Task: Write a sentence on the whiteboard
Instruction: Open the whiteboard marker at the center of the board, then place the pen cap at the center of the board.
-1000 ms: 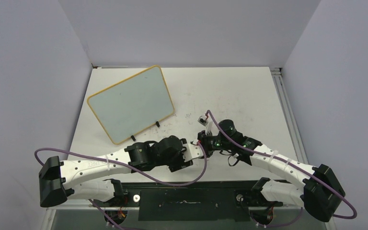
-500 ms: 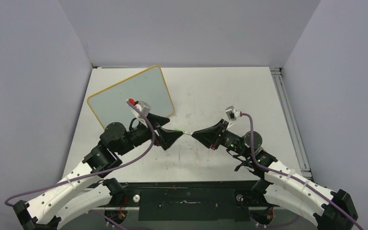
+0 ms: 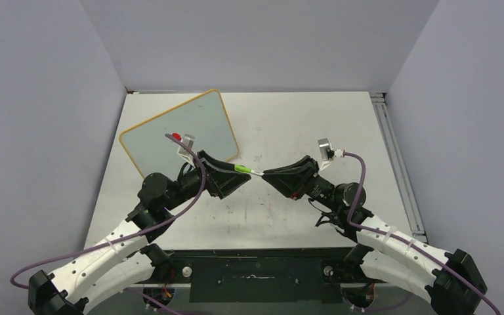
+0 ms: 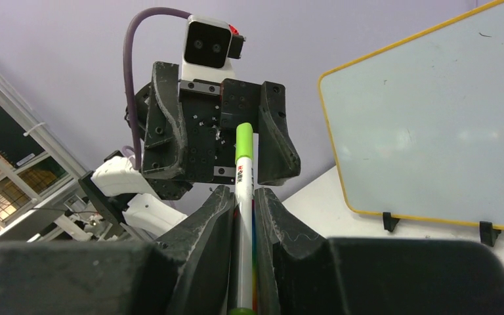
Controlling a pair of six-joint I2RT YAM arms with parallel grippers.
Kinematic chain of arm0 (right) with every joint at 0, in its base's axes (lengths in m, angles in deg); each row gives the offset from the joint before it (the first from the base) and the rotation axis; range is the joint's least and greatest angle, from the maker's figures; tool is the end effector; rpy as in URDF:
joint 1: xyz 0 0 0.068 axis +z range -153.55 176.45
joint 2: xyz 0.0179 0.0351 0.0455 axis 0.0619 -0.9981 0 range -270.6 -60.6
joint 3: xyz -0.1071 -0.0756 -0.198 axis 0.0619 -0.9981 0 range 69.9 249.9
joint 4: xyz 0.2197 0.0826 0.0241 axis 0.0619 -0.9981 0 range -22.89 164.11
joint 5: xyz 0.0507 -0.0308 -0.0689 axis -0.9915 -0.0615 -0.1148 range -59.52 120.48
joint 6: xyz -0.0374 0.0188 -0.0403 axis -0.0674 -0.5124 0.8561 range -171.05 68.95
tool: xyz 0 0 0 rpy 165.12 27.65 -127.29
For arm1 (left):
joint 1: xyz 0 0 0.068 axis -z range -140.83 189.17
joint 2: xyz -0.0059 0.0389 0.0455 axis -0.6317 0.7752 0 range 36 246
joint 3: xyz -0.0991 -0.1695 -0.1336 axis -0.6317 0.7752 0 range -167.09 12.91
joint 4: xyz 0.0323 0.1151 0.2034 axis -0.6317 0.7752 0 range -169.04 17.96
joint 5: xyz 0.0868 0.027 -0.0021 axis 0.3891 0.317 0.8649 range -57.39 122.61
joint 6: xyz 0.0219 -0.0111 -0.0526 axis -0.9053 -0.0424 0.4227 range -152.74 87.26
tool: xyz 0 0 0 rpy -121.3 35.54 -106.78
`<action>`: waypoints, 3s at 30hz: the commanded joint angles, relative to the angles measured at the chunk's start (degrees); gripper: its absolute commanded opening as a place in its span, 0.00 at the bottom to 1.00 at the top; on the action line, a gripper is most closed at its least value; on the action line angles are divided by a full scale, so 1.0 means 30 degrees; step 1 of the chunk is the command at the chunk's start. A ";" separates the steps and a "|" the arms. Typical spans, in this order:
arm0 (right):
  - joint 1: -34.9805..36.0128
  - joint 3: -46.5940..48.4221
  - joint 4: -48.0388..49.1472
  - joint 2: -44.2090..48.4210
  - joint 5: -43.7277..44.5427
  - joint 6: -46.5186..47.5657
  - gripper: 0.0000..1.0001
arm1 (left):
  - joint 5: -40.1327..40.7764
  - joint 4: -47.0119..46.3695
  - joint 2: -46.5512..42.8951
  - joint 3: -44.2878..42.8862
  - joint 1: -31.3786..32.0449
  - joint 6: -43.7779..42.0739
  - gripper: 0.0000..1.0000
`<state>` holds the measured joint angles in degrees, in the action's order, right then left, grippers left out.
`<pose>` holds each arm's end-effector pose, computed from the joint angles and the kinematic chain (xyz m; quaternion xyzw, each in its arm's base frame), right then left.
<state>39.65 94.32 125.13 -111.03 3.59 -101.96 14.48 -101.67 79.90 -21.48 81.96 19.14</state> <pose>0.1314 0.1492 0.2942 -0.1605 0.5345 0.6856 0.4674 0.1316 -0.1394 0.3202 0.0744 0.6217 -0.6351 0.4522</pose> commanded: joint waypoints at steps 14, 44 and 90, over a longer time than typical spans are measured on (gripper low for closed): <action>0.0029 0.0590 0.1429 -0.0459 -0.0644 -0.0028 0.05 | -0.0458 -0.4052 -0.0043 0.0456 -0.0778 0.2764 0.39; -0.2805 -0.0536 -0.2077 0.3800 0.0867 0.0436 0.05 | -0.1787 -0.3565 -0.1502 0.1568 -0.5578 0.4618 0.00; -0.3442 0.2952 -1.4328 0.6215 0.3834 0.5810 0.08 | 1.0603 1.4500 0.6521 0.1092 0.0436 -0.0921 0.69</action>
<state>29.42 100.71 81.42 -93.66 13.86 -86.03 36.84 -67.18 105.30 -16.08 88.12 17.17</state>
